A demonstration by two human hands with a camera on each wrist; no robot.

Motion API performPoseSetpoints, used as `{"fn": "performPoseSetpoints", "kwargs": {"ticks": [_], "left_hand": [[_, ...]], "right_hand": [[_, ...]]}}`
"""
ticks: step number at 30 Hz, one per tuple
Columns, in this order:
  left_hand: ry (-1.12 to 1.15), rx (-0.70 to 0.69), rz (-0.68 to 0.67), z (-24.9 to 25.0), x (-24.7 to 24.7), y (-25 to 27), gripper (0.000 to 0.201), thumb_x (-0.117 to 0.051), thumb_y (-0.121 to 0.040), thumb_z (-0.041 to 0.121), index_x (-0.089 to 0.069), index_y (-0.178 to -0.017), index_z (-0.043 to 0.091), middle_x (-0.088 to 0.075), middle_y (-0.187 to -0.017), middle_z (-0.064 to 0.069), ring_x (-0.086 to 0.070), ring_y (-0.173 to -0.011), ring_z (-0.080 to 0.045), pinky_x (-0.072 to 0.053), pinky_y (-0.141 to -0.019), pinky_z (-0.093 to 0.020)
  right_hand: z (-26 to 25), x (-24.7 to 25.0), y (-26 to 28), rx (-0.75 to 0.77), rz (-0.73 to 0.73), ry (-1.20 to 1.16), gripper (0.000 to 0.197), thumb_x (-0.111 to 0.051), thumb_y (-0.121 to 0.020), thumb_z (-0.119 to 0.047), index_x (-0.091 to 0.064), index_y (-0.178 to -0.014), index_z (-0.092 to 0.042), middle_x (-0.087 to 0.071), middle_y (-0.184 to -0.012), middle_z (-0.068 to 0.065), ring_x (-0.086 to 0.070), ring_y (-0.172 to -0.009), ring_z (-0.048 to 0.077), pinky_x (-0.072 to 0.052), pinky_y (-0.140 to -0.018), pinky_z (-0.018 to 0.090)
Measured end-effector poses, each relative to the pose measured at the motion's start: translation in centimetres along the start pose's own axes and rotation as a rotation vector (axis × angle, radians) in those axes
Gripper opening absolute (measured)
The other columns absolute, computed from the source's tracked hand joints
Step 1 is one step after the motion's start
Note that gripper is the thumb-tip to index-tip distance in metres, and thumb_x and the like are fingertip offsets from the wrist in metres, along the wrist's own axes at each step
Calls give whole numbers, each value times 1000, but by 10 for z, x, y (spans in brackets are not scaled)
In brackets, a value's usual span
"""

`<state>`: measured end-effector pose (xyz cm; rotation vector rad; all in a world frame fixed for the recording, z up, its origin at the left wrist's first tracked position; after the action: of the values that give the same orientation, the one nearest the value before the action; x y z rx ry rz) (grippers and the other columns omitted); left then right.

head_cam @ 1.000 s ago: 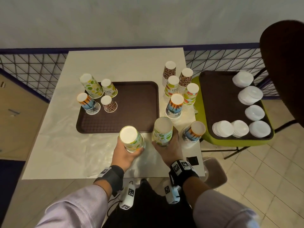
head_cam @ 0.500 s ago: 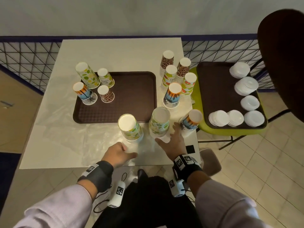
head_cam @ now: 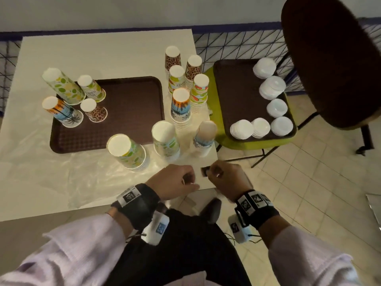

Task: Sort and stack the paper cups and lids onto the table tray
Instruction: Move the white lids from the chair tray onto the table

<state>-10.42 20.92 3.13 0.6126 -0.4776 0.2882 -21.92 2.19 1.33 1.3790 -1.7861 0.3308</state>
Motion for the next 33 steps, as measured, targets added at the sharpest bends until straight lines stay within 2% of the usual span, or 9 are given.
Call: {"fn": "performPoseSetpoints", "kwargs": {"ticks": [5,7,9,11,14,18,20,25,33], "left_hand": [[126,-122,41,65,-29,-55,36,-75,-92,37,-56,-120,24,-65,-99,7,-63,-80,-10,-50,-74,-25],[163,-136,109,88,-41,-81,45,-73,-93,38,-50,-129,25,-61,-107,7,-62,-84,-10,-50,-78,-27],[189,-85,210,107,-50,-109,56,-73,-93,39,-45,-139,25,-56,-117,7,-61,-97,-13,-54,-89,-34],[181,-19,331,119,-57,-139,68,-76,-89,36,-40,-146,24,-53,-129,0,-59,-110,-23,-53,-98,-43],[140,54,498,130,-60,-178,88,-84,-76,40,-36,-148,26,-49,-133,-10,-55,-120,-33,-51,-102,-47],[8,243,456,135,-56,-223,113,-88,-67,61,-21,-154,34,-36,-145,-15,-42,-135,-38,-47,-109,-51],[-115,298,414,137,-54,-242,113,-87,-69,61,-20,-156,33,-33,-150,-17,-36,-140,-41,-43,-111,-51],[-299,355,351,145,-54,-275,105,-85,-71,60,-28,-153,29,-35,-146,-15,-38,-135,-40,-44,-104,-47],[-459,426,286,139,-60,-302,79,-78,-82,45,-37,-146,23,-39,-144,-15,-39,-134,-38,-44,-106,-47]], "right_hand": [[56,62,-17,-141,179,-6,8,-72,-89,-23,-66,-90,-17,-62,-79,-9,-57,-71,12,-38,-60,11],[75,80,-32,-158,262,-12,13,-73,-86,-19,-66,-94,-11,-62,-86,-3,-57,-72,18,-44,-64,23],[91,95,-48,-161,291,3,22,-74,-84,-16,-66,-104,-10,-59,-100,2,-56,-80,20,-47,-75,29],[105,107,-64,-175,296,30,36,-75,-82,-15,-64,-116,-12,-55,-115,9,-56,-97,30,-47,-88,36],[119,122,-87,-192,266,133,54,-76,-79,-18,-57,-130,-14,-47,-127,17,-44,-116,43,-42,-99,51],[130,135,-113,-190,134,247,72,-80,-75,-23,-46,-139,-19,-38,-139,17,-37,-126,46,-46,-99,55],[137,138,-123,-190,68,293,79,-81,-75,-29,-40,-142,-22,-35,-144,15,-34,-130,46,-46,-101,57],[151,145,-136,-202,11,352,82,-78,-78,-34,-36,-147,-23,-33,-146,15,-36,-131,47,-45,-101,55],[157,154,-139,-176,-20,331,71,-66,-84,-16,-36,-148,-20,-31,-146,14,-33,-129,43,-43,-103,55]]}}
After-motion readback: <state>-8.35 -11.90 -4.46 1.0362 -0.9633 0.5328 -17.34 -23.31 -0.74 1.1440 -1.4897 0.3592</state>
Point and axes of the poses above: each hand's wrist, its own y-axis away from the middle knuckle, its own x-axis out of the back of the hand, z = x × y, the point moved 1 cm from there along -y, towards the middle knuckle
